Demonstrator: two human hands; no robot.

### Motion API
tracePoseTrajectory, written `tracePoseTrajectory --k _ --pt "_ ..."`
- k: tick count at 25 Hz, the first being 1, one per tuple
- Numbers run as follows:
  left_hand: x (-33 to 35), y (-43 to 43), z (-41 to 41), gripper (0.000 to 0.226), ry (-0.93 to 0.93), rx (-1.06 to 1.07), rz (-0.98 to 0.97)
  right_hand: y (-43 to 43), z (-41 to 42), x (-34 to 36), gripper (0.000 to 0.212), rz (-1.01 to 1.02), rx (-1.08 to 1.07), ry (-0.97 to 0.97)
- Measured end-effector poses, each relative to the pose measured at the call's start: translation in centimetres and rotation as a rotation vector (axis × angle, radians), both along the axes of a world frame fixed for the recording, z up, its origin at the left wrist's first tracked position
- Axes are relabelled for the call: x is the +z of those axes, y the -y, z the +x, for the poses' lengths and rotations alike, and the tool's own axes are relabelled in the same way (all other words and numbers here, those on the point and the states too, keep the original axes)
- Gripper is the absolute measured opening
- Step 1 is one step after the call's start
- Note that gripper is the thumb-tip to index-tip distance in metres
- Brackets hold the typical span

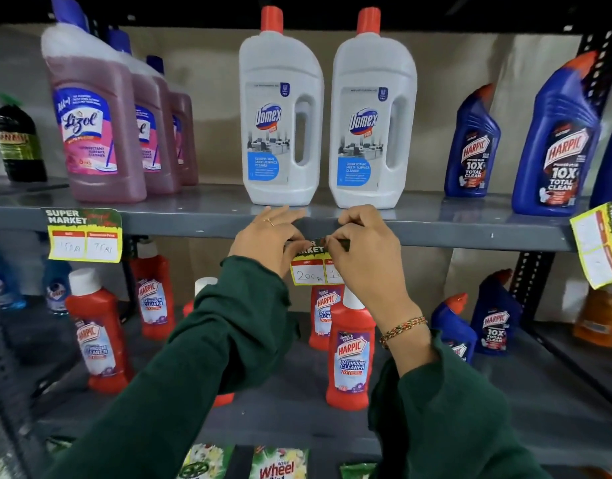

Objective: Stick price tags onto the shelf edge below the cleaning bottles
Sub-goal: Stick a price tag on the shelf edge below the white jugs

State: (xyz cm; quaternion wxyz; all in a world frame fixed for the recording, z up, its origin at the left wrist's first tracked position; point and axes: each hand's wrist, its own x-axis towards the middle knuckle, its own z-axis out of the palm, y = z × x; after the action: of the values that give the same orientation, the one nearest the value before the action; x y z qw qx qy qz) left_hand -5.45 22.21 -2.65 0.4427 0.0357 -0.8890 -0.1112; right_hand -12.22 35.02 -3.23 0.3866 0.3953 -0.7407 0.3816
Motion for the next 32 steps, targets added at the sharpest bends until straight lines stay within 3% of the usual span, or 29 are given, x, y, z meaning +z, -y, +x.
tracePoseTrajectory --k 16,20,21,23,25,28,32 --pt "1.1 -2.4 -1.2 0.02 0.076 0.302 0.053 1.0 -0.1 0.7 0.016 -0.122 -0.064 0.106" --pt "0.8 -2.0 -1.6 0.011 -0.085 0.178 0.078 1.3 0.4 0.7 0.01 -0.141 -0.048 0.137" --pt "0.8 -1.8 -1.6 0.012 -0.097 0.162 0.08 1.3 0.4 0.8 0.021 -0.135 -0.047 0.161" --pt "0.6 -1.2 -1.9 0.018 -0.031 0.186 0.012 1.4 0.2 1.1 0.037 -0.08 -0.039 0.174" --pt "0.5 -0.5 -2.1 0.024 -0.025 0.205 -0.079 1.4 -0.4 1.0 0.033 0.041 -0.119 0.093" --pt "0.7 0.3 -2.1 0.044 -0.033 0.208 -0.058 0.8 -1.2 1.2 0.033 0.117 -0.186 0.012" --pt "1.3 0.9 -1.9 0.04 -0.016 0.128 -0.087 0.4 -1.3 1.5 0.03 0.106 -0.134 0.036"
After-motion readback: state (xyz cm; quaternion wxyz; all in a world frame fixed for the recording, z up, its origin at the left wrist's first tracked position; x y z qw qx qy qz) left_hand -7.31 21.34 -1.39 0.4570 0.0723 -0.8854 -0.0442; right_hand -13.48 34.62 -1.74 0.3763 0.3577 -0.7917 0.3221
